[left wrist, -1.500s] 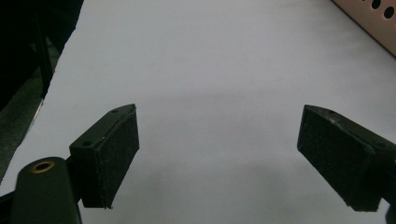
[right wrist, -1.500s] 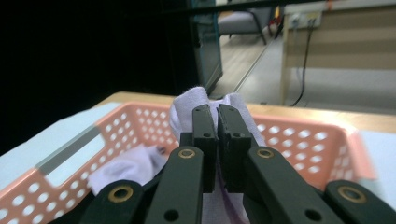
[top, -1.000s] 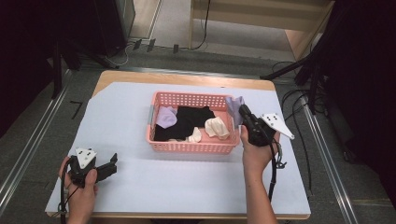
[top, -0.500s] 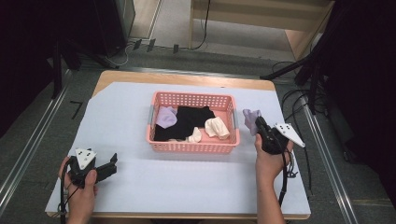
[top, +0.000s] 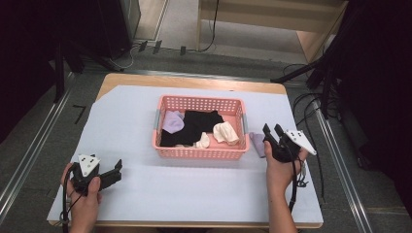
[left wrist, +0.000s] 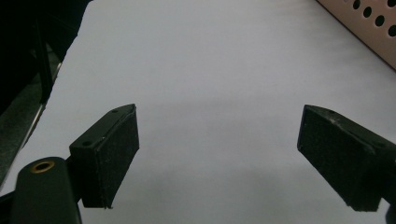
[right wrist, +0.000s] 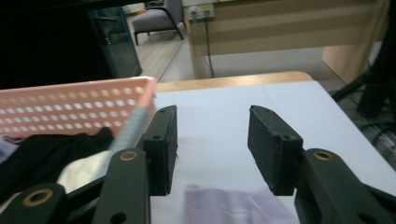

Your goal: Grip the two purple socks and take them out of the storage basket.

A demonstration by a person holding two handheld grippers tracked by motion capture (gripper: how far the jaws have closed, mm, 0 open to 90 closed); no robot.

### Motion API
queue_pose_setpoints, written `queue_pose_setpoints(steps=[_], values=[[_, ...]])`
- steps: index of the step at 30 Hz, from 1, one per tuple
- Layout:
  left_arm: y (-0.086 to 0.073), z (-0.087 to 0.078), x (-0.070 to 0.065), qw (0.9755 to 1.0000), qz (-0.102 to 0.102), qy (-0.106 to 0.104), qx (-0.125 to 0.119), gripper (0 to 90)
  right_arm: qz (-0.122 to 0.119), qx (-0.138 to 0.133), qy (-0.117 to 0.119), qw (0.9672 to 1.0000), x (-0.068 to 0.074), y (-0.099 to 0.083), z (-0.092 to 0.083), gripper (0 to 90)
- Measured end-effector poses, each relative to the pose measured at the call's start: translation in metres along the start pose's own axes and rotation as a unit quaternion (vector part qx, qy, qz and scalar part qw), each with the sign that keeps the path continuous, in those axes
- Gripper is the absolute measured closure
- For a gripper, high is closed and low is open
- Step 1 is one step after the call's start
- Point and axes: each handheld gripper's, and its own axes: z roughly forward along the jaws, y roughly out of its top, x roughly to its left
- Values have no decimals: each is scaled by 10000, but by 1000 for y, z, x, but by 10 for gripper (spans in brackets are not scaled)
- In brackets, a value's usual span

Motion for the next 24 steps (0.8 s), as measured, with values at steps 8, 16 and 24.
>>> queue_pose_setpoints(steps=[8, 16, 24], values=[[0, 0, 0, 10000, -21, -8, -22, 135, -225, -143, 443, 9987, 42, 20, 3, 503], [0, 0, 0, 10000, -19, -16, -21, 135, -476, -152, 735, 9960, 85, 30, 16, 496], [0, 0, 1, 10000, -17, -13, -15, 135, -661, -9, 940, 9934, 121, 32, 32, 489]])
